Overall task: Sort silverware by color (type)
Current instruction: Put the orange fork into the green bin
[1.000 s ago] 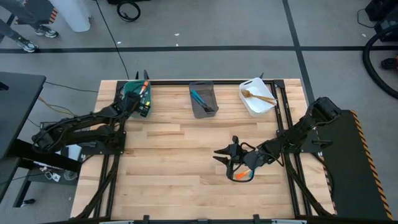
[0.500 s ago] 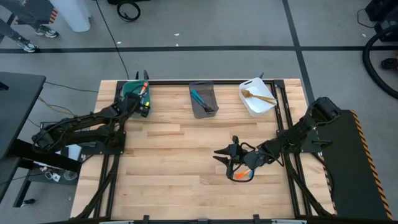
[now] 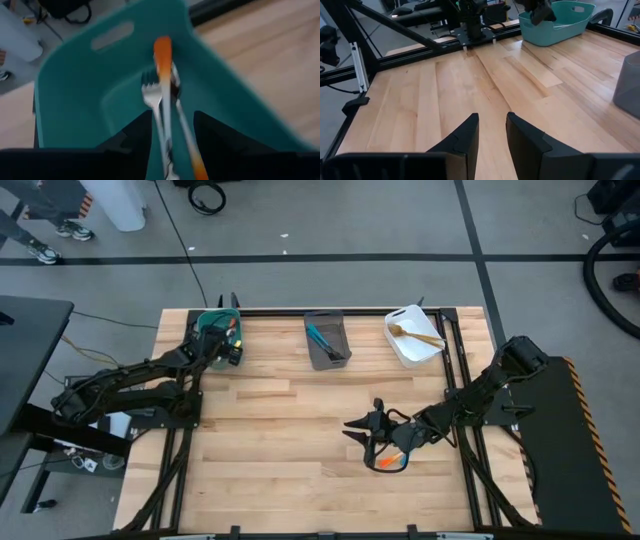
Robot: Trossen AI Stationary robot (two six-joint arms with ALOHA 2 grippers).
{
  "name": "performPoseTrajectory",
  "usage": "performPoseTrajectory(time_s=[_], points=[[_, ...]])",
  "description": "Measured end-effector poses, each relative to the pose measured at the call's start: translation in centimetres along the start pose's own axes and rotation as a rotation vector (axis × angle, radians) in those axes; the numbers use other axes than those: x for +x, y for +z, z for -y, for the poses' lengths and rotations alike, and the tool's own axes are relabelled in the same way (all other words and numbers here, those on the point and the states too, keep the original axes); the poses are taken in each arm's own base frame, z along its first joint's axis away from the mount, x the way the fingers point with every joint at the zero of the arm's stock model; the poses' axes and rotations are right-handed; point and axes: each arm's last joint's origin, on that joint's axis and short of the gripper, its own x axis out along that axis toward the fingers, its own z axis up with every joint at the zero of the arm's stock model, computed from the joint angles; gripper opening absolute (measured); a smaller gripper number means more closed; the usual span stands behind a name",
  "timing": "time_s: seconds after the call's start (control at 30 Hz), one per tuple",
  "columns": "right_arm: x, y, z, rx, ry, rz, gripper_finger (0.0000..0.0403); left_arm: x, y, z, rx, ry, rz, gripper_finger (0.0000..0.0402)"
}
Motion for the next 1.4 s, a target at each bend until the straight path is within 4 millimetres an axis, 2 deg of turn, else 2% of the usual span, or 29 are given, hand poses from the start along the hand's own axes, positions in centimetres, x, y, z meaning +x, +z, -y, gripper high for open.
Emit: performPoseTrajectory(time_s=[0.23,0.4,0.57,0.8,1.03,1.17,1.4], points=[[0.1,-0.8,0.3,-0.002,-0.052,-0.109,0.0104,-1.1,2.6,0.6,0.015,-0.04,0.065,0.0155],[0.2,-0.5,0.1,-0.058,-0.085,-0.319,0.0104,-2.3,3.7,1.7,0.074,-0.1,0.106,0.0155],[-0.4,-0.6,0.0,-0.115,-0.033,-0.566,0.0104,-3.8,4.1,3.5,0.152,-0.195,0.159,0.0155],[-1.7,-1.8,0.9,-0.169,0.013,-0.857,0.0112,-6.2,3.8,5.9,0.238,-0.339,0.218,0.0155],[-3.3,-2.7,2.5,-0.216,-0.047,-1.134,0.0133,-8.5,2.4,7.8,0.308,-0.483,0.247,0.0155],[-3.8,-2.9,2.7,-0.245,-0.037,-1.191,0.0134,-9.5,1.8,8.6,0.315,-0.548,0.252,0.0155],[-4.5,-3.3,1.9,-0.332,0.081,-1.232,0.0126,-10.9,0.8,9.3,0.346,-0.626,0.26,0.0155]])
